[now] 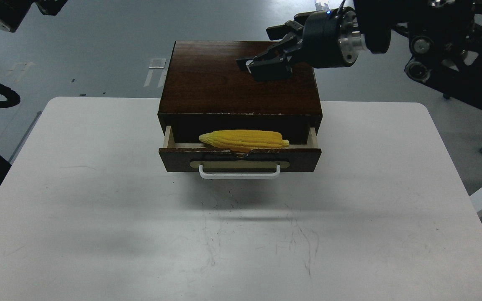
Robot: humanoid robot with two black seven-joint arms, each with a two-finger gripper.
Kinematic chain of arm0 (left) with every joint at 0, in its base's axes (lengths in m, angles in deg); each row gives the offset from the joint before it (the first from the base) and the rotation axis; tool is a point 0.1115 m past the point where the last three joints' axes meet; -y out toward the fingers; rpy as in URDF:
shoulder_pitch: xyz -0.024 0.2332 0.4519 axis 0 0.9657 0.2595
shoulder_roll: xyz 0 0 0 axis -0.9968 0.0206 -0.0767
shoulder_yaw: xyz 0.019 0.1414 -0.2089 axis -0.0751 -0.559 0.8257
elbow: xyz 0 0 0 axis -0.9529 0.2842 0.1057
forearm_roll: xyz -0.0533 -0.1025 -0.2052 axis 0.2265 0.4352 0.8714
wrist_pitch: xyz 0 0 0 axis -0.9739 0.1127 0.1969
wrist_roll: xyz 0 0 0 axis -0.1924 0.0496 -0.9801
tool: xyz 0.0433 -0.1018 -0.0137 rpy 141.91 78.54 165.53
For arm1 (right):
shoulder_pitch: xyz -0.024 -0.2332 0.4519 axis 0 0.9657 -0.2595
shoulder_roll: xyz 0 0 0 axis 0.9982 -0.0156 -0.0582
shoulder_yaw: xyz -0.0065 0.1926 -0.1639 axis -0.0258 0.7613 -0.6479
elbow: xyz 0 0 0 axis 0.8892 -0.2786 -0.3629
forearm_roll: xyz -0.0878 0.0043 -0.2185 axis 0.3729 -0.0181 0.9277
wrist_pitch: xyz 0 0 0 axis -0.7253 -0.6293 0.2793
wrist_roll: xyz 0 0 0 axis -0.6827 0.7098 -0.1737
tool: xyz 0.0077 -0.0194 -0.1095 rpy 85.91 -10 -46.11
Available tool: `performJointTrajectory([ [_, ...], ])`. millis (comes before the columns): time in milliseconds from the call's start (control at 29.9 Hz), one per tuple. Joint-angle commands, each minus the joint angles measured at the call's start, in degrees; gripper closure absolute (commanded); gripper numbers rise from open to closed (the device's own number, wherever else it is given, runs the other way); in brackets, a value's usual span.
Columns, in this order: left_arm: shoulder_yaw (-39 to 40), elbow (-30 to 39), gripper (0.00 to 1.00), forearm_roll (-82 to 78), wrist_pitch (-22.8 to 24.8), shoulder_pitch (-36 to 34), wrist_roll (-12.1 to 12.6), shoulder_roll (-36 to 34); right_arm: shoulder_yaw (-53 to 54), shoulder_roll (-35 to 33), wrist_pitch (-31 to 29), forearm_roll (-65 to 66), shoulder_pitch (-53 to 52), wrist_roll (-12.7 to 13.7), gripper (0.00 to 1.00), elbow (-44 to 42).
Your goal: Put corn in drawer with both arms
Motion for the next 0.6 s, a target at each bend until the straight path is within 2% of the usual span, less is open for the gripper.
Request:
performJointTrajectory([
  [0, 0.2, -1.2, 0.02, 0.2, 0.0, 0.0, -0.1, 0.6, 2.4, -3.0, 0.5, -10.3, 1.5, 0.0, 0.0, -3.6],
  [100, 0.2, -1.2, 0.02, 0.2, 0.0, 0.1, -0.2, 0.9, 3.5, -3.4, 0.5, -20.6, 2.2, 0.0, 0.0, -7.9],
  [234, 0.3, -1.5, 0.02, 0.4, 0.0, 0.2, -0.2, 1.1, 3.9, -3.4, 0.6, -47.2, 3.8, -0.1, 0.0, -16.3],
  [569, 0.4, -7.3, 0.02, 4.9, 0.0, 1.7, 0.1, 4.8, 7.3, -2.5, 1.3, -86.3, 12.0, 0.2, 0.0, -31.5],
])
